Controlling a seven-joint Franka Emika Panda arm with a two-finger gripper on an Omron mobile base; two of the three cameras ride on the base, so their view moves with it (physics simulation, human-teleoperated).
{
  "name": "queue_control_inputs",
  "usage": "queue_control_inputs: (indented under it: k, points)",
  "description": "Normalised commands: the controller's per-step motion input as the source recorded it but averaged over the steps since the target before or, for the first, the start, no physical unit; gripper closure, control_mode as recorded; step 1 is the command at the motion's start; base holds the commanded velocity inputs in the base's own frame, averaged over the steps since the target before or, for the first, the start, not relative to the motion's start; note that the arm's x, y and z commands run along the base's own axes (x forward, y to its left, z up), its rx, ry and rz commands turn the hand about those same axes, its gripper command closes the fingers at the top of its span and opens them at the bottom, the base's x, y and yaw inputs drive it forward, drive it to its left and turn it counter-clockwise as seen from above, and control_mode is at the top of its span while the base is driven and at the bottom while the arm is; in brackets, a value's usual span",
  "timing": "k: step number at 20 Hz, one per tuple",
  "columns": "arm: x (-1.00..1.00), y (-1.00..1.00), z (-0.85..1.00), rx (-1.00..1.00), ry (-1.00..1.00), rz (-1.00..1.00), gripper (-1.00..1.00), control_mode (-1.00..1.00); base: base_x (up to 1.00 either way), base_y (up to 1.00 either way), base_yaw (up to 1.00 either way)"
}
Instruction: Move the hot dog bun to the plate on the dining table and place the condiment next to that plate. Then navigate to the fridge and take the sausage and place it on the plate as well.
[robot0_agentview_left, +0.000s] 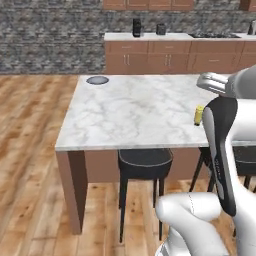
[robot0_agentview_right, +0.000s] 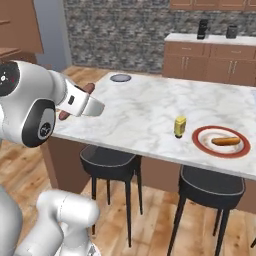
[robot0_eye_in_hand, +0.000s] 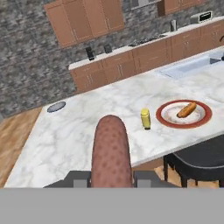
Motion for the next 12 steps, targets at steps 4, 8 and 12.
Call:
queue_control_inputs:
  k: [4,8,12]
  points:
    - [0.00,0.00,0.00,0.00,0.00,0.00,1.00,1.00,0.85,-1.00,-0.06]
    - [0.00,0.00,0.00,0.00,0.00,0.00,1.00,1.00,0.79,-0.97,-0.10]
    - [0.00,0.00,0.00,0.00,0.00,0.00,1.00,1.00,0.74,-0.79,-0.16]
